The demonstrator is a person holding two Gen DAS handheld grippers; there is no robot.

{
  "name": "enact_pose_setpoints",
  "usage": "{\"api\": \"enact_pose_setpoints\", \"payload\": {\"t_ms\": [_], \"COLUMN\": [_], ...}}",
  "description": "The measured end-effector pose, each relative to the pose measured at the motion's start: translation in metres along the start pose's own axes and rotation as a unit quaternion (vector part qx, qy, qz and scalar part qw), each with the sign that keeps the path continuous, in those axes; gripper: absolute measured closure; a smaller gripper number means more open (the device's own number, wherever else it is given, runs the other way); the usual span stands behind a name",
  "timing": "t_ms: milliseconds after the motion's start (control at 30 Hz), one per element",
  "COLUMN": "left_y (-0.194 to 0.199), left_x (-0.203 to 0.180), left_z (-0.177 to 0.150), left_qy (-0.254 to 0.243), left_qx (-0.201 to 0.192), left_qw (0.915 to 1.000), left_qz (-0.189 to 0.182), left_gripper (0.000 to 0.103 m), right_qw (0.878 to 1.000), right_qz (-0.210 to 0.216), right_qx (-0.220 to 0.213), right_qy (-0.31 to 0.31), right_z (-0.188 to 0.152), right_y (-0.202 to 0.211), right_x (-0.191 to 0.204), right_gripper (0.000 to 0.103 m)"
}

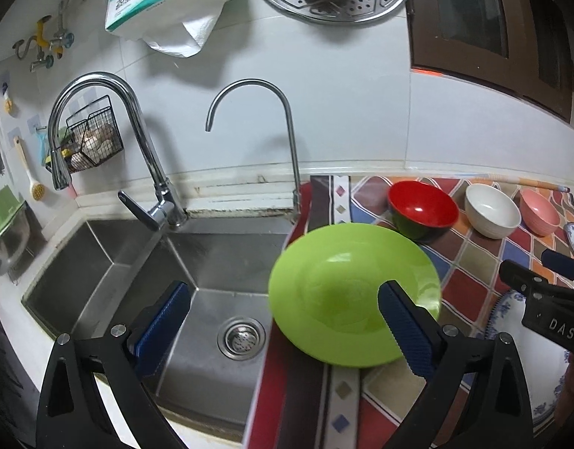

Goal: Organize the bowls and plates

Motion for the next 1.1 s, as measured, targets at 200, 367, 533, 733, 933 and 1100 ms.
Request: {"api": "enact_pose_setpoints", "payload": {"t_ms": [200,367,533,733,933,1100], "left_y": [-0.026,-0.058,-0.088,-0.125,-0.148,-0.162], "left_x": [0.014,0.022,0.021,0.016,0.011,0.008], "left_z": [0.005,0.003,-0.003,-0.018,-0.027,-0.031], "left_qy": [-0.005,0.0,-0.004,0.007,0.006,0.003], "left_qx": [0.002,0.023,0.046,0.091,0.116,0.129], "left_qw": [1.0,0.9997,0.9988,0.9952,0.9919,0.99], "left_qz": [0.0,-0.008,-0.016,-0.037,-0.051,-0.058], "left_gripper": [0.001,0.005,0.009,0.018,0.027,0.032], "right_qw": [1.0,1.0,0.999,0.997,0.996,0.994], "right_qz": [-0.018,-0.026,-0.039,-0.041,-0.038,-0.047], "right_qx": [-0.005,0.003,0.02,0.056,0.074,0.092], "right_qy": [-0.003,0.007,0.017,0.02,0.023,0.023], "right_z": [0.012,0.02,0.023,0.019,0.015,0.01], "right_y": [-0.013,-0.033,-0.06,-0.094,-0.117,-0.132], "right_x": [0.013,0.023,0.028,0.034,0.04,0.037], "right_gripper": [0.024,0.024,0.024,0.024,0.027,0.033]}}
Point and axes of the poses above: each gripper's, at about its wrist camera, not at the fingertips, and y roughly against the way its jaws point, x to its left, z to its top, the point moved 8 cm from there along -y, roughly the way its jaws point, and after that the axes turned 3 degrees about -y, right-handed, at the moved point
